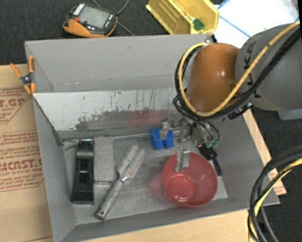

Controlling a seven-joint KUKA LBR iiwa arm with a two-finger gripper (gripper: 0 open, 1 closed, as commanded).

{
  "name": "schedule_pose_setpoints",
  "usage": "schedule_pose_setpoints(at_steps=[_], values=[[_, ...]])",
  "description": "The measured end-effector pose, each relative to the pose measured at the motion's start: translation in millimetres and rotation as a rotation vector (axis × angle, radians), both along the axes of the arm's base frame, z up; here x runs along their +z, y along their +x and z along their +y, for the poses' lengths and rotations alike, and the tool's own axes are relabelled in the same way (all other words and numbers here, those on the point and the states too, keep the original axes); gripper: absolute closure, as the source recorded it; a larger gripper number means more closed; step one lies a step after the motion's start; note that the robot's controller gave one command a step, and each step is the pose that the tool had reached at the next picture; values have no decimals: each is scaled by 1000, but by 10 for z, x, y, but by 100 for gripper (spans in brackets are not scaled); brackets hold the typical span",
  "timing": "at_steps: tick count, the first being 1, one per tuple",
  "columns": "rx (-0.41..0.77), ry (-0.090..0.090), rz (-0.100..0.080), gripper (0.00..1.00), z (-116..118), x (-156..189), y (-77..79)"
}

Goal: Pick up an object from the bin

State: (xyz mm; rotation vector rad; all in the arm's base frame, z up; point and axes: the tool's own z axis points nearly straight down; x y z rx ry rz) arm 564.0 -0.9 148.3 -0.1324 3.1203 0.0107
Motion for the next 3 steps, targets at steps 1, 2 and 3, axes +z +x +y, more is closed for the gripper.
schedule_pose_setpoints(at_steps=[1,2,3], values=[[208,-4,5,0,-44,-37,-56],[85,-1,-1,0,-37,-36,-5],[86,-2,3,0,2,-49,-23]])
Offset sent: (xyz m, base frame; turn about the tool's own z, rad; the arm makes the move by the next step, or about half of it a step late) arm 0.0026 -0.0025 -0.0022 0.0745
